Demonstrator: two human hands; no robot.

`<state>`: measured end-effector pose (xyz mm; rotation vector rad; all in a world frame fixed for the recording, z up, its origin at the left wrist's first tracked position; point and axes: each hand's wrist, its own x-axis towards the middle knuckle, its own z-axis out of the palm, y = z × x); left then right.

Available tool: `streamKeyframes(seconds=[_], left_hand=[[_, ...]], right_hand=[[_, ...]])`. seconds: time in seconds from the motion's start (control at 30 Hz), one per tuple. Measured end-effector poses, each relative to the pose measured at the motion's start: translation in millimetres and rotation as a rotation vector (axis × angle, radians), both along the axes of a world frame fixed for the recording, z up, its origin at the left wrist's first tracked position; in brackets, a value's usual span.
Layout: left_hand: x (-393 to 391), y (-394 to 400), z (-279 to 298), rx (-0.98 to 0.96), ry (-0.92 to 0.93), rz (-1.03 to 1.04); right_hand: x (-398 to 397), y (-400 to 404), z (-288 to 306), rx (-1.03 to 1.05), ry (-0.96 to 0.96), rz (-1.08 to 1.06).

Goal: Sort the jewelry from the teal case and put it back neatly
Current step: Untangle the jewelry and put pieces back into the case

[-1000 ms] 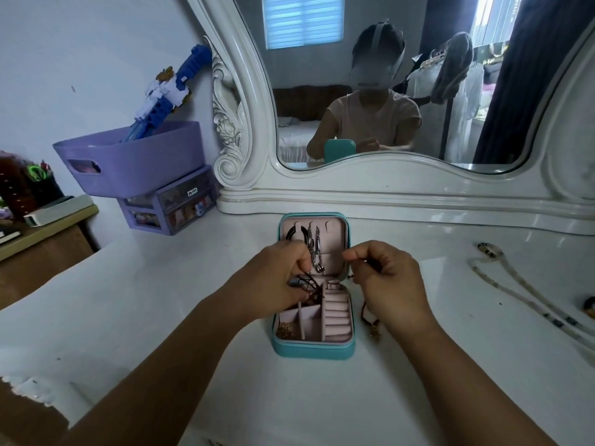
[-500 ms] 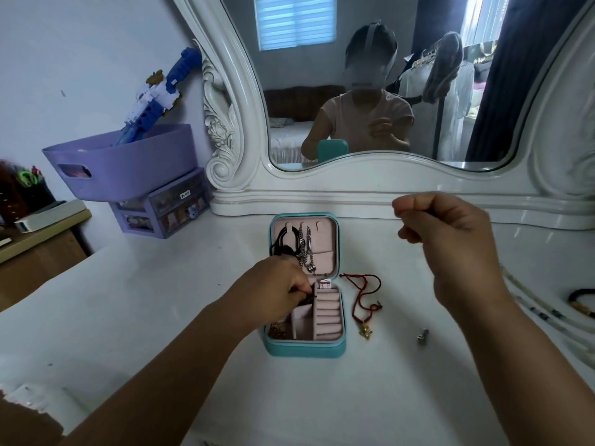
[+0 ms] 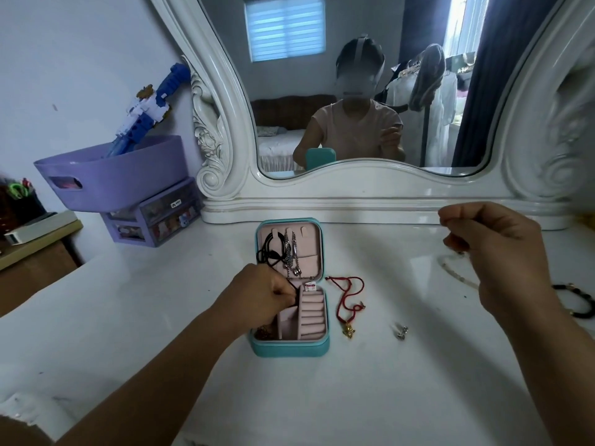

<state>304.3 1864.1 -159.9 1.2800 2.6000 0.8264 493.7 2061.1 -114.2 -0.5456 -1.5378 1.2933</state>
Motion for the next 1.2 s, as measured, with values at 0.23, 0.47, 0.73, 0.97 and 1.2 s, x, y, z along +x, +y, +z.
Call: streamKeyframes(seconds=[0.23, 0.47, 0.73, 0.97, 1.2], left_hand=[[7.9, 0.1, 7.9, 0.169, -0.042, 0.088], [56.3, 33.0, 24.2, 0.244, 0.059, -0.059], [100.7, 98.7, 15.2, 0.21, 0.124, -0.304], [126.7, 134.3, 8.1, 0.152, 0.137, -0.35], [135.1, 144.6, -0.1, 0.117, 0.136, -0.328]], right_hand=[[21.4, 14.1, -3.0, -0.007, -0.067, -0.04], [55.4, 44.4, -7.8, -0.012, -0.205, -0.146], [86.2, 69.3, -31.7, 0.164, -0.911, -0.169], [78.0, 69.8, -50.3, 0.475, -1.329, -0.303], [62.4, 78.0, -46.7, 0.345, -1.375, -0.226]])
